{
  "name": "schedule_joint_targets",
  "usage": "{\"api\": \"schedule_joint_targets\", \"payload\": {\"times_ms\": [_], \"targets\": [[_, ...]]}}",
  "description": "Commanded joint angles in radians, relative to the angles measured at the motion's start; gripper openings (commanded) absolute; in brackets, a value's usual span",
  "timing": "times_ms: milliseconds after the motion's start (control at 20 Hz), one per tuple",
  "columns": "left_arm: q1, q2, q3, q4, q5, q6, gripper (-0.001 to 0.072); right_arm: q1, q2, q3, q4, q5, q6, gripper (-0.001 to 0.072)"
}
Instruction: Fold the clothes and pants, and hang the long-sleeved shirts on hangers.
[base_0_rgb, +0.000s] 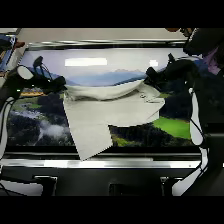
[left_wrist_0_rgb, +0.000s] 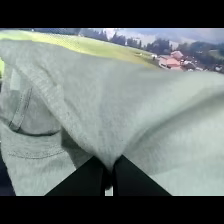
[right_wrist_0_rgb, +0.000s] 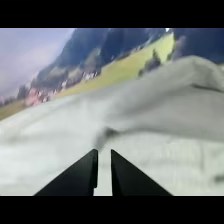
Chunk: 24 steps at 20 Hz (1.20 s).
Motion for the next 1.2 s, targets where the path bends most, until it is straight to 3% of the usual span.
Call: {"api": "schedule_joint_targets", "payload": {"times_ms": [0, 50, 100, 150, 200, 250, 450, 650, 900, 1150], "targets": [[-0.050, -0.087, -0.002, -0.010, 0.054, -0.014, 0.0025, 0.002, -0.095, 0.002, 0.067, 0.128, -0.045, 0.0160], [-0.050, -0.088, -0.002, -0.010, 0.053, -0.014, 0.0056, 0.001, -0.087, 0.002, 0.064, 0.119, -0.067, 0.0247], [-0.046, -0.084, -0.002, -0.010, 0.050, -0.014, 0.0117, 0.000, -0.072, 0.005, 0.057, 0.095, -0.098, 0.0402], [-0.037, -0.076, -0.001, -0.010, 0.047, -0.013, 0.0291, -0.005, -0.050, 0.005, 0.055, 0.060, -0.140, 0.0481], [-0.020, -0.060, 0.000, -0.010, 0.040, -0.013, 0.0518, -0.019, -0.019, 0.005, 0.047, 0.007, -0.179, 0.0489], [0.001, -0.040, 0.003, -0.010, 0.022, 0.000, 0.0580, -0.037, 0.014, 0.004, 0.030, -0.052, -0.214, 0.0489], [0.116, 0.076, 0.010, -0.005, -0.120, 0.091, 0.0580, -0.186, 0.162, -0.002, -0.139, -0.257, -0.316, 0.0489], [0.211, 0.187, -0.006, 0.042, -0.261, 0.179, 0.0579, -0.372, 0.272, -0.192, -0.129, -0.311, -0.378, 0.0482], [0.290, 0.332, -0.239, 0.015, -0.259, 0.194, 0.0579, -0.369, 0.299, -0.529, -0.060, -0.234, -0.454, 0.0481], [0.301, 0.455, -0.476, 0.011, -0.221, 0.201, 0.0580, -0.257, 0.295, -0.648, -0.076, -0.079, -0.494, 0.0481]]}}
